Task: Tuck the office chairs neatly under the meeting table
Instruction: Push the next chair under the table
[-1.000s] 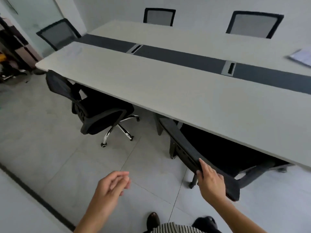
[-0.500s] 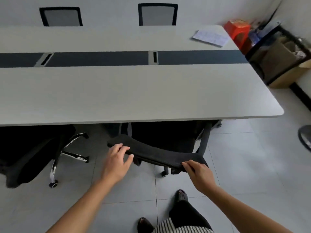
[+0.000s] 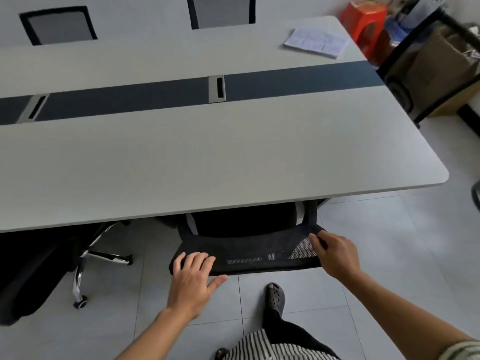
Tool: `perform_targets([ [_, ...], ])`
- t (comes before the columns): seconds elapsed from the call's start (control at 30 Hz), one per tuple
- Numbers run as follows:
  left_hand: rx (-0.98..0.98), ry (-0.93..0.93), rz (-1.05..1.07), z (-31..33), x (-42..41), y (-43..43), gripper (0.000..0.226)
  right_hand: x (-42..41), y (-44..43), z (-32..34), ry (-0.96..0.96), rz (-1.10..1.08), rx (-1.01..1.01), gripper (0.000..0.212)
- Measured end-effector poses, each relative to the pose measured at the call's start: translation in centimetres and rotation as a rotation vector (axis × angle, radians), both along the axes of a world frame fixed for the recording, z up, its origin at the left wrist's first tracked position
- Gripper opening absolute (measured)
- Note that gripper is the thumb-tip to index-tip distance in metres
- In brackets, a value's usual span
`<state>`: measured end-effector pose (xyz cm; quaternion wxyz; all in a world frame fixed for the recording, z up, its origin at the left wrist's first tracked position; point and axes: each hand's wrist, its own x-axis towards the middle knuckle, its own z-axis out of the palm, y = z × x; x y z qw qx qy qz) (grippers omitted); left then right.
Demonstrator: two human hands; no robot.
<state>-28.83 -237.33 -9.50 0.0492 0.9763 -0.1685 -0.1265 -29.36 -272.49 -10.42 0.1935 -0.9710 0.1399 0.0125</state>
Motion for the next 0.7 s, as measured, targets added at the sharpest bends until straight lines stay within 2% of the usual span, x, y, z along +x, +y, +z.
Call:
perform_targets([
  [0.17, 0.032, -0.052, 0.031, -0.1, 2.7, -2.1, 0.066, 4.4, -2.1, 0.0, -0.008, 0.047, 0.022, 0.041],
  [0.4, 0.031, -0.130, -0.006, -0.6, 5.0, -0.2, 0.065, 4.8, -0.8, 0.3, -0.012, 0.103, 0.088, 0.038],
  [0.5, 0.026, -0.060, 0.003, -0.2, 5.7, 0.7, 0.071, 5.0, 0.2, 0.5, 0.052, 0.089, 0.080, 0.031],
  [0.6, -0.013, -0.001, 0.053, 0.3, 5.0, 0.7, 0.080, 4.6, 0.8, 0.7, 0.102, 0.085, 0.049, 0.027],
  [0.7, -0.139, -0.035, 0.159, 1.4, 3.6, -0.3, 0.073, 4.4, 1.4, 1.7, 0.153, 0.123, 0.042, 0.014],
])
